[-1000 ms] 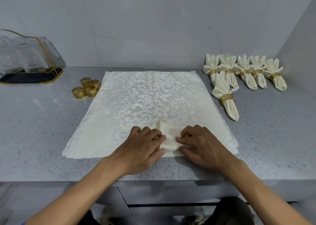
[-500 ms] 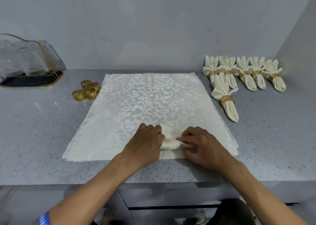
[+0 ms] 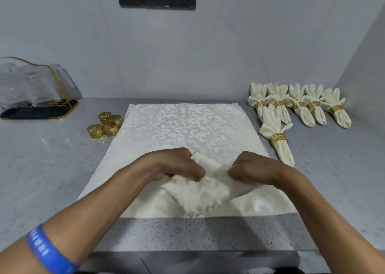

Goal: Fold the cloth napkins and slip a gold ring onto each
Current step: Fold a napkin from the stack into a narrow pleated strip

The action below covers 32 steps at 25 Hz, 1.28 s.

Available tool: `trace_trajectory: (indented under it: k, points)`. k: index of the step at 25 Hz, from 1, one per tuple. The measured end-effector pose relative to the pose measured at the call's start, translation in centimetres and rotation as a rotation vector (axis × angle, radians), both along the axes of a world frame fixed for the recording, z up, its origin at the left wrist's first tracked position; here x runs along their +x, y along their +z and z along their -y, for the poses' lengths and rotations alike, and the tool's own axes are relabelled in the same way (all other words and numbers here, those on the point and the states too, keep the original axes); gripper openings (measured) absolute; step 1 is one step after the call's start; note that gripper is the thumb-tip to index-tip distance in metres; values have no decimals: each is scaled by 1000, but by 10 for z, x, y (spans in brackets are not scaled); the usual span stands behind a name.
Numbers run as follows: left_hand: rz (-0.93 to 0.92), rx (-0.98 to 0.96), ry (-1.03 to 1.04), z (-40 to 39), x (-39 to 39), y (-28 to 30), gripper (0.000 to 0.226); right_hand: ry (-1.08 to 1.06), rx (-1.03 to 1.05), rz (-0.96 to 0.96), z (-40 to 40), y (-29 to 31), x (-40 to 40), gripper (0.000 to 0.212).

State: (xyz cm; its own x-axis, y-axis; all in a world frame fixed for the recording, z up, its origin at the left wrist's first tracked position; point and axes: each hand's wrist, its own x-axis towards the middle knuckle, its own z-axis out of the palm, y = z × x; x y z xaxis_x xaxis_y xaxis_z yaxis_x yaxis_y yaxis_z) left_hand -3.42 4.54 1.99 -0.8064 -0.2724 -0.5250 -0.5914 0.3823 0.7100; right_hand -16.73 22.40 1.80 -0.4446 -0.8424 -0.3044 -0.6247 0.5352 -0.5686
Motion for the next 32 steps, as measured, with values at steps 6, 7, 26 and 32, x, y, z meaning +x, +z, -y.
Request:
trace_trajectory:
  k: [6, 7, 26, 32]
  points:
    - [125, 149, 106, 12, -20, -26, 49, -14, -204, -373, -7, -61, 43, 54]
    - [121, 162, 109, 11, -20, -26, 48, -1, -182, -394, -3, -68, 44, 54]
    - [-307, -932, -331, -32, 18, -109, 80, 0, -295, -713, -17, -91, 30, 50]
    - [-311, -922, -316, -29, 18, -110, 73, 158, -273, -603, -18, -83, 15, 44]
